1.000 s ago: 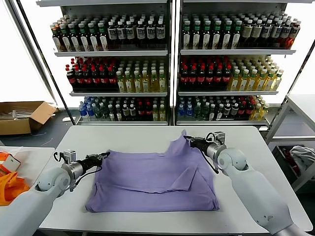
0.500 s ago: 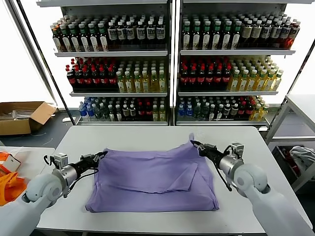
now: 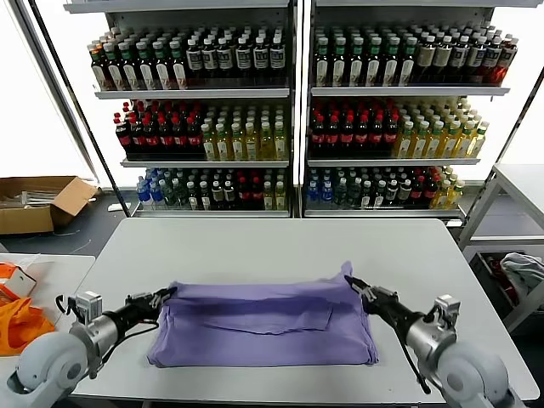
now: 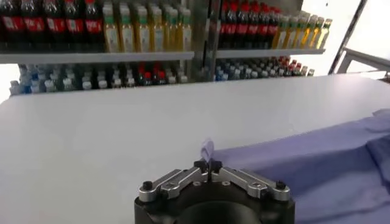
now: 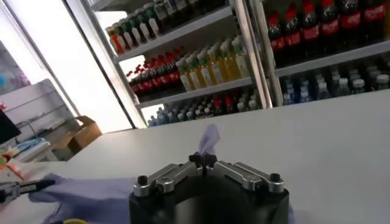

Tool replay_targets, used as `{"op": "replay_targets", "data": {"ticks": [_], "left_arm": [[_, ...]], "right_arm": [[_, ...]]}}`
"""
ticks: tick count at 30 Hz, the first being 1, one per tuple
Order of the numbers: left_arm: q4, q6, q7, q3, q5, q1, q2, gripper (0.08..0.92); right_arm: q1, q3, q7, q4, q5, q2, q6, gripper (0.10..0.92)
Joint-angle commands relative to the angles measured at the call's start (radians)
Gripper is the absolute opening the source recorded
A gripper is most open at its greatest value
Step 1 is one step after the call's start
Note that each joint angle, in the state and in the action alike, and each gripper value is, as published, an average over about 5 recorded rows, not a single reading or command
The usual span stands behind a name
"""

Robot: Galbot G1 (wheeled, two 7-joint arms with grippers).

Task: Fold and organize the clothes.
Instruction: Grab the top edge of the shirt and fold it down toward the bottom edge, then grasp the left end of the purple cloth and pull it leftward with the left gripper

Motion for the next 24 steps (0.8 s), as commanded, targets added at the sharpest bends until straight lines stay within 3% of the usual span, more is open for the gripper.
{"op": "replay_targets", "data": {"ticks": [1, 4, 9, 12, 20, 24], "left_arm": [[-0.078, 0.028, -0.013, -0.104, 0.133, 0.221, -0.036, 0.086], [-0.095, 0.038, -0.029, -0.142, 0.147, 0.229, -0.041, 0.115], [-0.139, 0.049, -0.063, -0.229, 0.14, 0.258, -0.057, 0.248], [-0.149, 0.027, -0.114, -0.245, 0.136, 0.27, -0.103, 0.335], [-0.169, -0.066, -0.389, -0.077, 0.134, 0.218, -0.301, 0.569], [-0.151, -0.063, -0.467, -0.002, 0.152, 0.173, -0.361, 0.682]], "right_arm": [[-0.241, 0.094, 0.016, 0.083, -0.165, 0.047, 0.018, 0.111], [-0.21, 0.111, 0.01, 0.061, -0.196, 0.069, 0.047, 0.163], [-0.181, 0.154, -0.03, 0.005, -0.309, 0.103, 0.182, 0.309], [-0.177, 0.203, -0.097, -0.053, -0.357, 0.123, 0.306, 0.396], [-0.199, 0.264, -0.182, -0.135, -0.314, 0.165, 0.481, 0.621], [-0.205, 0.261, -0.197, -0.14, -0.266, 0.162, 0.485, 0.74]]}}
